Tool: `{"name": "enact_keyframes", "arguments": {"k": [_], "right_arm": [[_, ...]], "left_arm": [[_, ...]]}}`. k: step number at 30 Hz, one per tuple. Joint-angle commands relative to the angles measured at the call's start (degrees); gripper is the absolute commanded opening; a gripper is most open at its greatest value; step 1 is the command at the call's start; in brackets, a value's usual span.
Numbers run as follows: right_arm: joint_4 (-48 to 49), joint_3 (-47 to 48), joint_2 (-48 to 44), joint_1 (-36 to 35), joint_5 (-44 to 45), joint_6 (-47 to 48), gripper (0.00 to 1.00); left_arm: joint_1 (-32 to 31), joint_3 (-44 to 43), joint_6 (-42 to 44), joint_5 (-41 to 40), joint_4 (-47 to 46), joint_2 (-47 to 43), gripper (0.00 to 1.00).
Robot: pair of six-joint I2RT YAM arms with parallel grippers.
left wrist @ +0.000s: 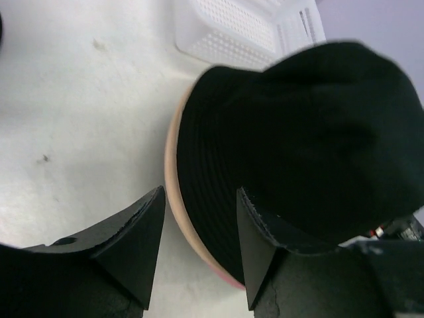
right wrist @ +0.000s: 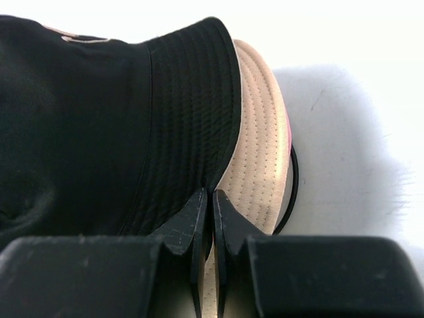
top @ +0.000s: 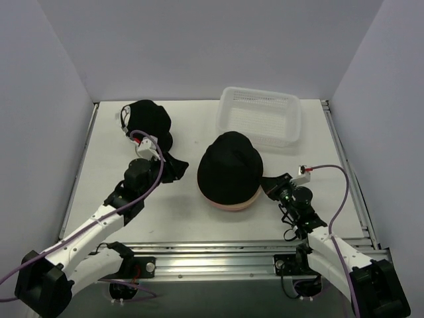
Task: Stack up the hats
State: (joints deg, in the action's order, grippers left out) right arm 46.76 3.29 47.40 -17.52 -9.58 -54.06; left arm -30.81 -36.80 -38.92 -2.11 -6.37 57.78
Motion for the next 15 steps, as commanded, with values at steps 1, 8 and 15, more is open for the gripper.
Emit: {"name": "enact_keyframes", "arguments": {"k": [1,8,15], "right_arm": [[2.5,-2.9,1.7,-2.5,3.8,-0.9,0.0],[6.3,-4.5,5.9,-8.1,9.1,-1.8,0.0],[5.9,-4.6,6.3,-11.2,14.4,-2.6,0.0]], "left_arm": [[-2.7,5.8,-4.5,1.6,-2.9,-3.7,0.56],[-10.8,9.8,-8.0,2.1,-12.0,-2.3,0.59],[-15.0,13.3,-10.7,2.1,-23.4,2.2,0.63]]}}
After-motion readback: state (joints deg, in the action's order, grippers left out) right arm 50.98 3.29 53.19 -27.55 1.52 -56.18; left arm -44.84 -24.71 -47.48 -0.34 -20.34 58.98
